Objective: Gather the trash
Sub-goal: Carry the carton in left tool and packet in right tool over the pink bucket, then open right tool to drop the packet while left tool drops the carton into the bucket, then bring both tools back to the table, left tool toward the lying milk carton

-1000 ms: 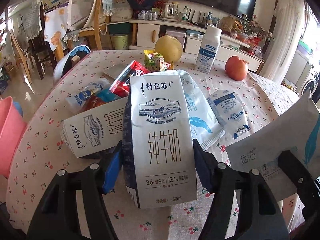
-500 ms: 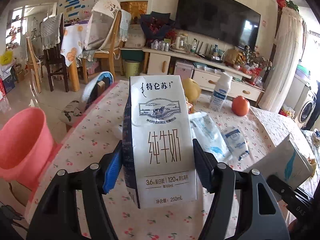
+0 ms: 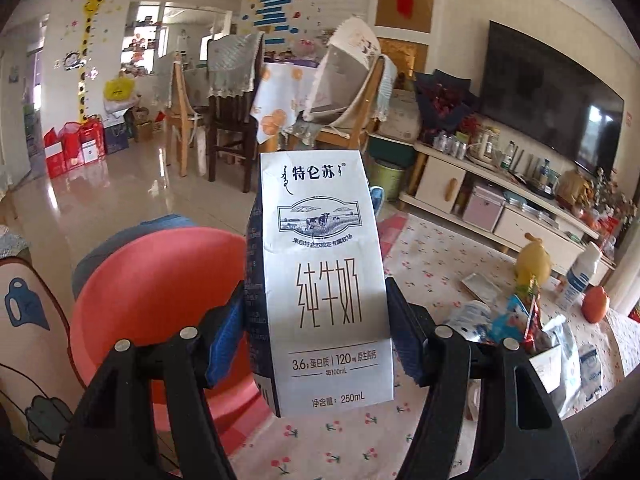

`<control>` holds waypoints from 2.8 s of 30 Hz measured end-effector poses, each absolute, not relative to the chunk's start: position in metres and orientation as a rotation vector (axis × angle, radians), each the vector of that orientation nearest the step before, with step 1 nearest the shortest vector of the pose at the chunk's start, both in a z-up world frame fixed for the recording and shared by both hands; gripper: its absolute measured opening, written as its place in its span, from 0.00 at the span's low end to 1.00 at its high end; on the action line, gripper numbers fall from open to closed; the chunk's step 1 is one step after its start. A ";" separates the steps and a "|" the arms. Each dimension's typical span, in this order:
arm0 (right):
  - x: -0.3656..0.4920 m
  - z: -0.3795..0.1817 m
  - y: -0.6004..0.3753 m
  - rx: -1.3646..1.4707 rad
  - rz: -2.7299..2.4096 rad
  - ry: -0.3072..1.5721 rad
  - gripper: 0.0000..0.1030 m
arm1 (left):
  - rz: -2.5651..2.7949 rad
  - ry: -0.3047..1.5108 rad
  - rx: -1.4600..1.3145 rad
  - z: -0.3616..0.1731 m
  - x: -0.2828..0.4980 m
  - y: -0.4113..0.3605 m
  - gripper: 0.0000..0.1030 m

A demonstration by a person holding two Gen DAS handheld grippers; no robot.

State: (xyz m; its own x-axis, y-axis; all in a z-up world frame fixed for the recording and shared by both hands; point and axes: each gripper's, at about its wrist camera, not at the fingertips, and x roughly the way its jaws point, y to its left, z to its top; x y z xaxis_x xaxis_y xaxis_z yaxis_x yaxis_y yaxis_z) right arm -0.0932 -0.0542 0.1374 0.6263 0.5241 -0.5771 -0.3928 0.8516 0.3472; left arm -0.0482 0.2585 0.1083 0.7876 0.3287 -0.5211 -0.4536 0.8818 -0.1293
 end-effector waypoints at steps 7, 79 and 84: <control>-0.069 0.168 0.049 0.149 0.694 0.708 0.11 | 0.513 0.532 -0.340 0.107 -0.053 0.322 0.65; -0.101 0.120 -0.081 0.092 0.232 0.572 0.95 | 0.062 0.486 -0.022 0.124 -0.057 0.217 0.84; -0.091 0.124 -0.117 0.161 0.204 0.590 0.95 | -0.129 0.503 0.102 0.117 -0.057 0.163 0.84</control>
State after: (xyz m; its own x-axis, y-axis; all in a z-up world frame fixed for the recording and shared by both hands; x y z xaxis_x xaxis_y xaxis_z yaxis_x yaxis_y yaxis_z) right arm -0.0907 -0.1169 0.1245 0.8115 0.2362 -0.5345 -0.1446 0.9674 0.2079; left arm -0.0570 0.1633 0.1175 0.8681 -0.0981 -0.4867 0.1484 0.9867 0.0658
